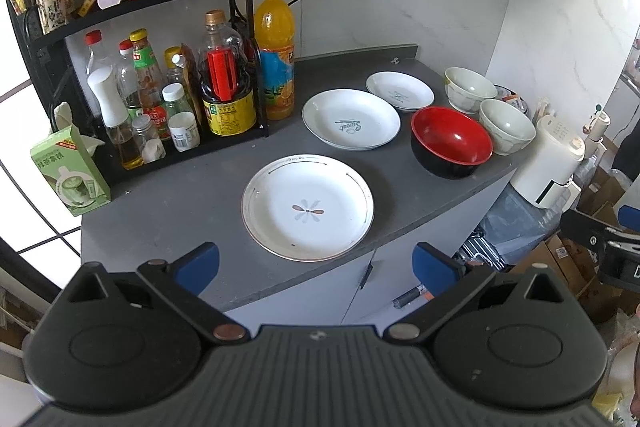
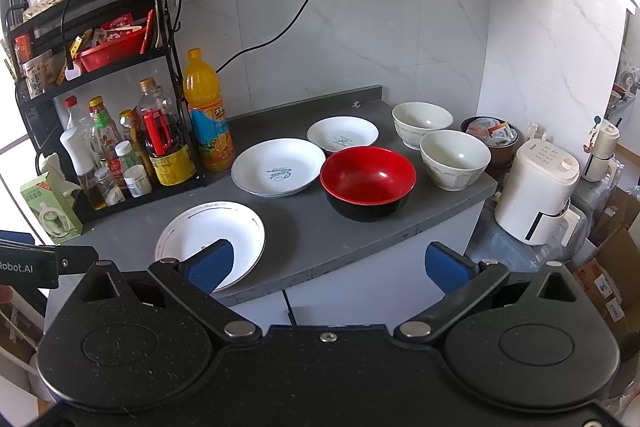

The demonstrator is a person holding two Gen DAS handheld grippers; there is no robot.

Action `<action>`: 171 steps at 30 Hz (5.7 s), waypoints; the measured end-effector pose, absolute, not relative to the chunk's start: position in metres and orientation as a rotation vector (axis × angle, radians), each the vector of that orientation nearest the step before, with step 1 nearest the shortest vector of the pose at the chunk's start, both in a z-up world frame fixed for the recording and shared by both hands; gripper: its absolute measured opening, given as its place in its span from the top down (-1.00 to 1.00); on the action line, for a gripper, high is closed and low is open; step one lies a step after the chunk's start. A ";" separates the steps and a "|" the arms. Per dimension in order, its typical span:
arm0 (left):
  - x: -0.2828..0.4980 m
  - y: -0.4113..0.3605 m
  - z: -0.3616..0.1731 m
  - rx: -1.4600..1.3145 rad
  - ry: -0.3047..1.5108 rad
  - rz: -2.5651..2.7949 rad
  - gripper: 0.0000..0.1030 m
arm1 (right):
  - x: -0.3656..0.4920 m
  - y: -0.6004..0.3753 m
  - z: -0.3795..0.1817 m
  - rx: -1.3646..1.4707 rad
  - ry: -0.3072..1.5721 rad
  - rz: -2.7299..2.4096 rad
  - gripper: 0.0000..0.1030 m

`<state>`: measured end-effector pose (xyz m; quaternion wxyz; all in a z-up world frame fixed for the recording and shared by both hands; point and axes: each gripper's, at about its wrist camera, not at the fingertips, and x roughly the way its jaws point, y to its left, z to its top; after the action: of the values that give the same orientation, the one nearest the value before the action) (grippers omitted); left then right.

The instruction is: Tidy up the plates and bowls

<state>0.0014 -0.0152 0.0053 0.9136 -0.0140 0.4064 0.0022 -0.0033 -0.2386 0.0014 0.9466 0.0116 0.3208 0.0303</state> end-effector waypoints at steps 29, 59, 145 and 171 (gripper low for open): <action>0.005 -0.015 0.006 -0.043 0.840 0.010 -0.98 | -0.002 -0.243 -0.001 0.029 0.653 0.066 -1.00; 0.018 -0.113 0.015 -0.099 0.832 0.151 -0.98 | 0.014 -0.375 -0.003 0.060 0.626 0.173 -1.00; 0.443 -0.342 -0.149 -0.060 1.012 -0.161 0.49 | 0.353 -0.527 -0.165 0.333 0.895 0.000 0.45; 0.457 -0.350 -0.169 -0.138 1.090 -0.148 0.88 | 0.365 -0.536 -0.159 0.313 0.894 0.026 0.73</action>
<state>0.4575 -0.3497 -0.1692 0.8502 -0.0655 0.5177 -0.0703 0.3655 -0.5362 -0.1589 0.8898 0.1506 0.4305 0.0127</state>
